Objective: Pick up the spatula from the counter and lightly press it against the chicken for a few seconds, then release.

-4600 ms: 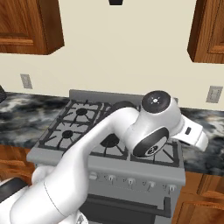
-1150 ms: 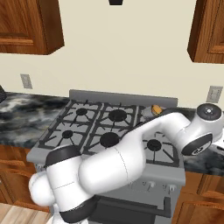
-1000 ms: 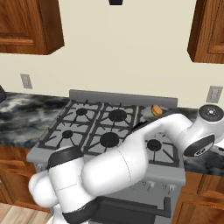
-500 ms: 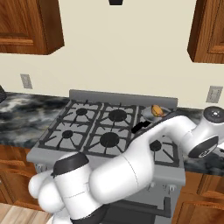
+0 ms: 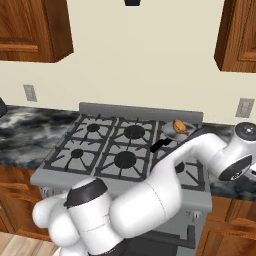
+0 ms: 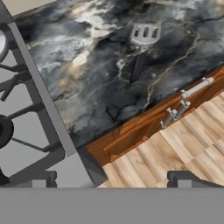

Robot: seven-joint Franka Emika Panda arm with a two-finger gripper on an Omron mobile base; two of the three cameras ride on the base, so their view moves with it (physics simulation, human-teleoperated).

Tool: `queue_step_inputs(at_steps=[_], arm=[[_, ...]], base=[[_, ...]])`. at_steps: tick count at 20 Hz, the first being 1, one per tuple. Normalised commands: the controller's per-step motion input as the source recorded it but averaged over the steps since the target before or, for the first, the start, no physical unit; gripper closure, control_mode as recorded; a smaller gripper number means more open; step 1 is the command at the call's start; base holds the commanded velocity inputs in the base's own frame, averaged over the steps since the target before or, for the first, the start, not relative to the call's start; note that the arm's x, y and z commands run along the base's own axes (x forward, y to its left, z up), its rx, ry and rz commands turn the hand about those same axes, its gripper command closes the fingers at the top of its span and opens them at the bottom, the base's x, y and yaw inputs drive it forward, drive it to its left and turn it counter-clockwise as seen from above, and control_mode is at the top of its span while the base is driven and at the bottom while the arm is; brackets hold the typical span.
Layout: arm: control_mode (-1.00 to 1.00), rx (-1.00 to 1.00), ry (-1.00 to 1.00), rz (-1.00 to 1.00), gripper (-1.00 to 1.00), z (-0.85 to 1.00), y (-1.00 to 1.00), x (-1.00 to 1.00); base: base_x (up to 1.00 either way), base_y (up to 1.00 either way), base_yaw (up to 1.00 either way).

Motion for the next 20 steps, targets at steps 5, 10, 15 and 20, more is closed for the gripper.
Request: queue_step_inputs(at_steps=[5,10,15,20], arm=[[-1.0,0.0,0.05,-0.01,-1.0,-0.18,0.0,0.08],[-1.0,0.0,0.04,-0.01,-1.0,-0.11,-0.01,0.08],[-1.0,0.0,0.02,-0.01,-1.0,-0.06,-0.04,0.08],[-1.0,0.0,0.0,-0.01,-1.0,-0.02,-0.11,0.07]], base=[[0.0,0.0,0.0],[0.0,0.0,0.0],[0.0,0.0,0.0],[0.0,0.0,0.0]])
